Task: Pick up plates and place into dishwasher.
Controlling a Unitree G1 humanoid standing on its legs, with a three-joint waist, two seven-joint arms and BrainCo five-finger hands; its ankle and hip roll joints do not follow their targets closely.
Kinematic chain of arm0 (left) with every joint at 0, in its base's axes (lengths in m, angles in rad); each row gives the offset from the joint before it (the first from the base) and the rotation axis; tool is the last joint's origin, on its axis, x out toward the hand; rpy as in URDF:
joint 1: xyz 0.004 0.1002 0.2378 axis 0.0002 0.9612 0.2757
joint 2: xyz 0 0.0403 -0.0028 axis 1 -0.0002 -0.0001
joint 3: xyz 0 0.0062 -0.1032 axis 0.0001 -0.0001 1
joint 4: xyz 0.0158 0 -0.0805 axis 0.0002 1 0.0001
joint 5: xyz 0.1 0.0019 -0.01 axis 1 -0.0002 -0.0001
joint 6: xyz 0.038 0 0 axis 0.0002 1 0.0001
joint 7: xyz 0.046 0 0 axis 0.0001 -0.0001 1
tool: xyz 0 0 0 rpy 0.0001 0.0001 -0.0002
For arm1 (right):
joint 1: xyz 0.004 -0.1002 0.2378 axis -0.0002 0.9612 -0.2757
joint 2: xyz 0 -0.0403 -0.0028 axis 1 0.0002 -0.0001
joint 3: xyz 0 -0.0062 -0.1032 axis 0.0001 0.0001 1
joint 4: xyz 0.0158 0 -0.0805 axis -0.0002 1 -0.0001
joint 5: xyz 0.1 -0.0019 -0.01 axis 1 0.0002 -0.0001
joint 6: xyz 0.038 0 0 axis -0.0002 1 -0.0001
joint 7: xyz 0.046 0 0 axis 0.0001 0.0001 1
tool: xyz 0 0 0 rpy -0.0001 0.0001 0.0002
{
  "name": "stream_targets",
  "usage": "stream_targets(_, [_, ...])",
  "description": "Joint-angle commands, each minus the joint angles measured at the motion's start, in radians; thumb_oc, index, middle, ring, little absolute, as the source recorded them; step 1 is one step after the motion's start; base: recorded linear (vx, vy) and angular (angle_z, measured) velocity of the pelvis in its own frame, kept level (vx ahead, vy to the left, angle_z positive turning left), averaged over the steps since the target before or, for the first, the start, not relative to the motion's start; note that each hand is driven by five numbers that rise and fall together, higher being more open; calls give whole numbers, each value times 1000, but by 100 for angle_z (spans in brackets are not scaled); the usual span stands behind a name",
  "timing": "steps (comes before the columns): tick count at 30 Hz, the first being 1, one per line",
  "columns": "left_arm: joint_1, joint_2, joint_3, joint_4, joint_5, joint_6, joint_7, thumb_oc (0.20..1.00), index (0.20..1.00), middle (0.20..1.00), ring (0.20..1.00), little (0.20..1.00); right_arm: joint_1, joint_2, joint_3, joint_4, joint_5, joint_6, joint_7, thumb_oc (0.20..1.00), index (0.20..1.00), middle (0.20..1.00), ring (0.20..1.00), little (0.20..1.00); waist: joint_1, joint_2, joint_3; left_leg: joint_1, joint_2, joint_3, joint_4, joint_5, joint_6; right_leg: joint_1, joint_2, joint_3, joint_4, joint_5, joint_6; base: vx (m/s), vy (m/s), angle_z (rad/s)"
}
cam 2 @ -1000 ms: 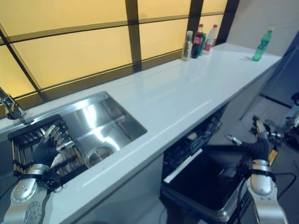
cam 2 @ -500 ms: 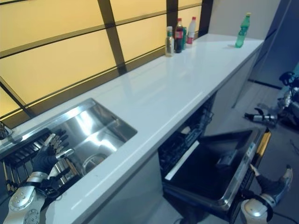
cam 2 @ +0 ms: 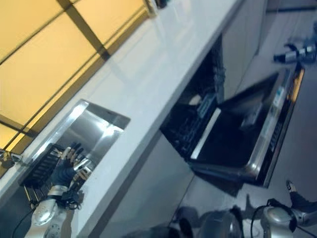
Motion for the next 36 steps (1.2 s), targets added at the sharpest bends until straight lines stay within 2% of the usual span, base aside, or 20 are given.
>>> stream_targets(1, [-62, -16, -17, -33, -40, -90, 69, 1000, 1000, 1000, 1000, 1000, -146, -78, 22, 49, 95, -83, 19, 1000, 1000, 1000, 1000, 1000, -14, 42, 103, -90, 16, -24, 256, -173, -20, -37, -12, 8, -164, 169, -40, -120, -15, 0])
stream_targets(5, [-87, -12, -75, -66, -47, -98, 106, 1000, 1000, 1000, 1000, 1000, -316, -134, 89, 112, 151, -50, 59, 1000, 1000, 1000, 1000, 1000, -10, 101, 167, -167, -2, -19, 279, -167, -31, -146, -11, 24, -103, 151, -57, -86, -46, -7])
stream_targets(8, [-85, -2, -109, -101, -39, -102, 117, 1000, 1000, 1000, 1000, 1000, -447, -158, 173, 143, 181, 2, 128, 1000, 1000, 1000, 1000, 1000, 21, 129, 167, -233, -16, -31, 285, -161, -34, -224, -15, 23, -75, 143, -68, -26, -94, 1])
stream_targets(11, [-71, 8, -121, -126, -39, -112, 111, 1000, 1000, 1000, 1000, 1000, -539, -198, 247, 134, 163, 45, 254, 1000, 1000, 1000, 1000, 1000, 51, 144, 167, -274, -24, -45, 281, -150, -36, -271, -17, 19, -60, 137, -74, -6, -86, 4])
stream_targets(13, [-68, 20, -123, -133, -45, -116, 109, 1000, 1000, 1000, 1000, 1000, -575, -215, 294, 108, 142, 47, 338, 1000, 1000, 1000, 1000, 1000, 66, 145, 167, -293, -26, -55, 277, -143, -35, -288, -21, 8, -55, 134, -76, 33, -74, 6])
stream_targets(14, [-66, 26, -128, -133, -47, -119, 109, 1000, 1000, 1000, 1000, 1000, -580, -217, 310, 100, 140, 40, 363, 1000, 1000, 1000, 1000, 1000, 73, 147, 167, -280, -25, -67, 277, -160, -41, -277, -20, 2, -45, 108, -71, 91, -89, 7])
stream_targets(17, [-72, 53, -118, -121, -69, -124, 99, 1000, 1000, 1000, 1000, 1000, -622, -220, 362, 49, 97, 15, 472, 1000, 1000, 1000, 1000, 1000, 89, 132, 167, -290, -20, -80, 272, -154, -39, -279, -21, -21, -44, 105, -72, 66, -66, 7])
stream_targets(20, [-87, 80, -108, -109, -96, -116, 103, 1000, 1000, 1000, 1000, 1000, -640, -209, 390, -35, 52, -10, 532, 1000, 1000, 1000, 1000, 1000, 95, 114, 167, -296, -11, -87, 272, -152, -35, -281, -18, -38, -42, 103, -74, 49, -42, 2])
stream_targets(26, [-112, 123, -102, -69, -122, -109, 112, 1000, 1000, 1000, 1000, 1000, -670, -162, 434, -218, -32, -17, 560, 1000, 1000, 1000, 1000, 1000, 103, 79, 167, -302, 5, -102, 267, -145, -34, -278, -6, -56, -46, 111, -71, 35, -32, 5])
stream_targets(28, [-112, 129, -100, -65, -129, -110, 110, 1000, 1000, 1000, 1000, 1000, -674, -152, 444, -249, -65, -38, 559, 1000, 1000, 1000, 1000, 1000, 105, 72, 167, -296, 8, -105, 258, -140, -34, -269, -4, -60, -56, 116, -70, 0, 0, 0])
stream_targets(30, [-120, 136, -84, -59, -151, -102, 94, 1000, 1000, 1000, 1000, 1000, -677, -132, 453, -288, -114, -45, 575, 1000, 1000, 1000, 1000, 1000, 106, 56, 167, -297, 9, -105, 238, -112, -30, -263, -4, -65, -89, 152, -73, -48, -11, 4])
stream_targets(34, [-118, 144, -67, -67, -158, -90, 85, 1000, 1000, 1000, 1000, 1000, -655, -126, 478, -350, -148, -50, 625, 1000, 1000, 1000, 1000, 1000, 109, 27, 167, -226, 17, -128, 177, -88, -36, -179, -3, -86, -163, 172, -63, 14, 11, 10])
stream_targets(36, [-119, 145, -57, -70, -160, -83, 86, 1000, 1000, 1000, 1000, 1000, -627, -115, 476, -384, -161, -74, 662, 1000, 1000, 1000, 1000, 1000, 108, 9, 167, -194, 20, -137, 154, -81, -38, -140, -2, -95, -194, 181, -61, 35, 12, 4])
